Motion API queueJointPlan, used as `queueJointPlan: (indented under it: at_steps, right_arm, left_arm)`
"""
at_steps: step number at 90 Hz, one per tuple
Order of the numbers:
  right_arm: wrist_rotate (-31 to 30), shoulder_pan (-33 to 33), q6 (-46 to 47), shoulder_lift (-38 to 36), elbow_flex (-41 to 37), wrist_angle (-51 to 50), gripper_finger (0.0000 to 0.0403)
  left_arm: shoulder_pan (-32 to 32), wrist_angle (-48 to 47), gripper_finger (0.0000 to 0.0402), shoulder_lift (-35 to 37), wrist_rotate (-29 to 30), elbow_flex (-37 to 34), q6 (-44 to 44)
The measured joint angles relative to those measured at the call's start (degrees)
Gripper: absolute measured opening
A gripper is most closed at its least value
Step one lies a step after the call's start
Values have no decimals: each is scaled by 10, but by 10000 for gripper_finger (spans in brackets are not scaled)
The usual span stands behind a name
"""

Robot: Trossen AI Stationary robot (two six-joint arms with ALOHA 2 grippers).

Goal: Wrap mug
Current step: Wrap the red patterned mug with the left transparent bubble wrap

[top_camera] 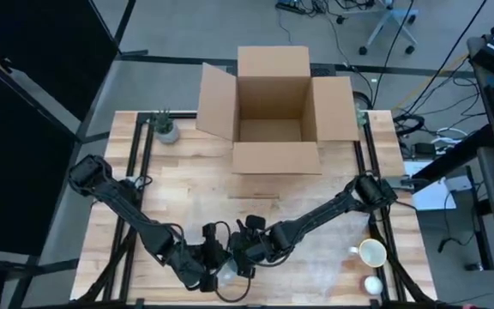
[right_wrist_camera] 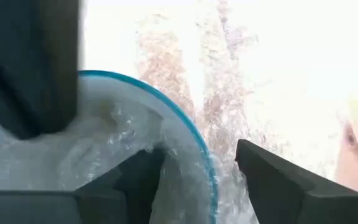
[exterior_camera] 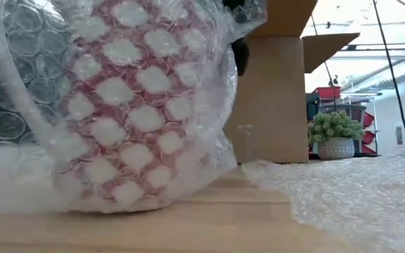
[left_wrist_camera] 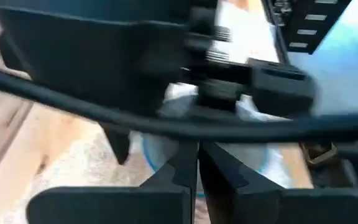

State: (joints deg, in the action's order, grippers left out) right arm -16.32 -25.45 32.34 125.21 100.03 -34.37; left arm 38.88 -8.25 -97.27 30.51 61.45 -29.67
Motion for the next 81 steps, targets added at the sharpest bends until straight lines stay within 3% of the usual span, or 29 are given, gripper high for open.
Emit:
queueJointPlan:
  at_steps: [19,52,81]
  right_arm:
    - [6,0,-18,-10,0,-6,196]
    - [2,3,-62,-37,109,-168,196]
    - [-2,-30,-21,-35,107,-160,196]
  left_arm:
    - [-9,13,5,-47,-23,4,-14]
    - [-10,21,5,-55,-24,3,-15]
    - [-10,22,5,-56,-25,3,-14]
